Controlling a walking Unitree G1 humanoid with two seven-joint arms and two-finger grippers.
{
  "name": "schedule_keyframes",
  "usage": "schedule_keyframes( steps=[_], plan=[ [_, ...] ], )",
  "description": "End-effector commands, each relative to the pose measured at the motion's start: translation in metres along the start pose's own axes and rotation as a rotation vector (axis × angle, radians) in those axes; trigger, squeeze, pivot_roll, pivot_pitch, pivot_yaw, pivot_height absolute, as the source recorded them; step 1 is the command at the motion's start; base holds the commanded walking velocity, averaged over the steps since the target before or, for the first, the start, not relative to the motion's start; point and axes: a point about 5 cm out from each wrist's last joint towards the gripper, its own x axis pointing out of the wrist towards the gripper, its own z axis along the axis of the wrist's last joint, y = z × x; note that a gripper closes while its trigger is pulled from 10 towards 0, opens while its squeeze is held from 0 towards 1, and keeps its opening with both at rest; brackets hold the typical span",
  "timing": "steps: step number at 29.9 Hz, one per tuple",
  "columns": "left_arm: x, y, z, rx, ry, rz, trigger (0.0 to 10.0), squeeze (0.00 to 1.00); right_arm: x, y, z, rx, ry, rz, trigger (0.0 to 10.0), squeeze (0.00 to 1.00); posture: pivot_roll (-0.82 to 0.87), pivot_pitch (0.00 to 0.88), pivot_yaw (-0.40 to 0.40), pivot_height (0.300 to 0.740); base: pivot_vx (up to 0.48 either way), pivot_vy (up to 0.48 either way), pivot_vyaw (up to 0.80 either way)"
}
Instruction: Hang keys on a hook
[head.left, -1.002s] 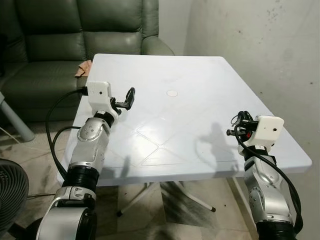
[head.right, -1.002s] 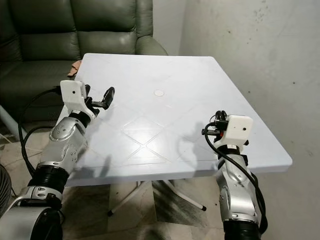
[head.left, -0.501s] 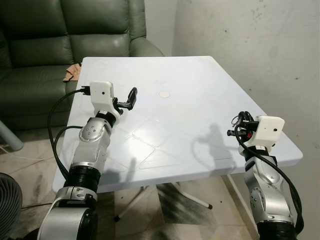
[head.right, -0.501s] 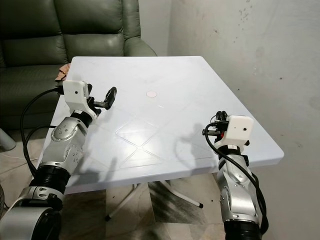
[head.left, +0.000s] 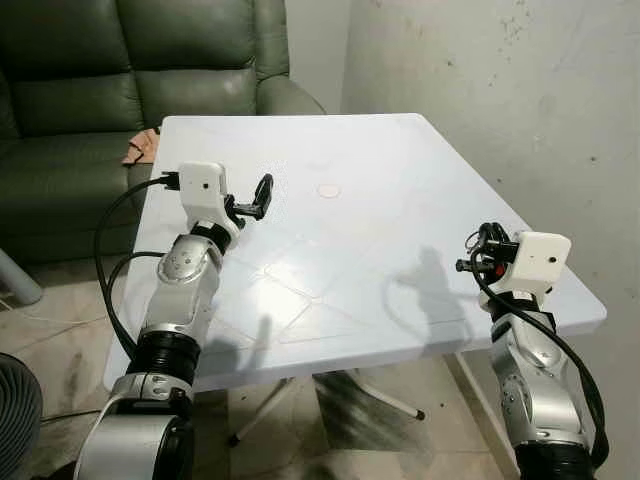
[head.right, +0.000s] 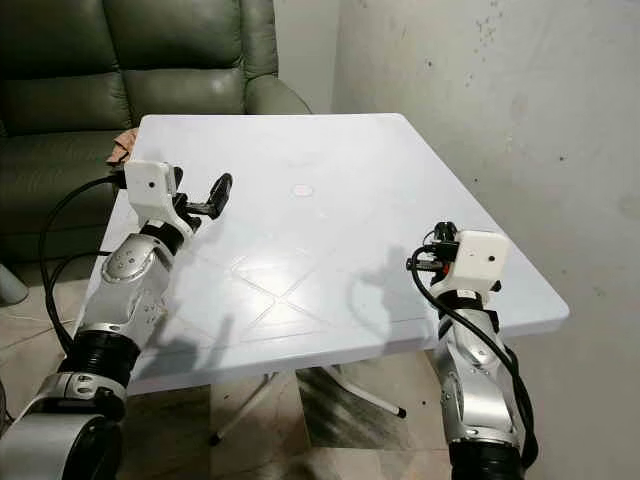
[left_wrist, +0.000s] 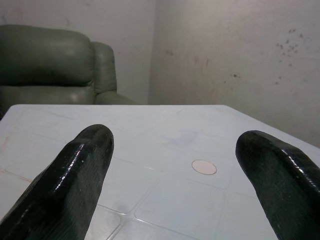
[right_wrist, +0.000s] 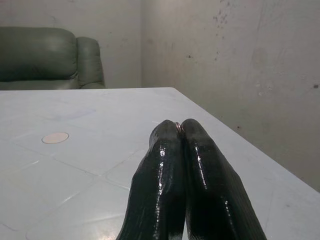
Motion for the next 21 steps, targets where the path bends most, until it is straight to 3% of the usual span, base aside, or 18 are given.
schedule_keyframes(
  steps=[1, 9, 21],
  plan=[
    [0.0012, 0.0016, 0.0016, 0.006, 0.000, 0.006, 10.0, 0.00, 0.0016, -0.0014, 0.0043, -0.002, -0.014, -0.005, 10.0, 0.00, -0.01, 0.000, -0.004, 0.740, 0.000, 0.000, -0.73],
    [0.0017, 0.0021, 0.0019, 0.003, -0.001, 0.009, 10.0, 0.00, 0.0013, -0.0018, 0.0045, 0.007, -0.022, -0.008, 10.0, 0.00, -0.02, 0.000, -0.002, 0.740, 0.000, 0.000, -0.68],
    [0.0023, 0.0041, 0.0001, -0.006, 0.022, 0.021, 10.0, 0.00, 0.0011, -0.0002, 0.0046, 0.007, -0.023, 0.004, 10.0, 0.00, -0.01, 0.000, -0.002, 0.740, 0.000, 0.000, 0.00]
  ],
)
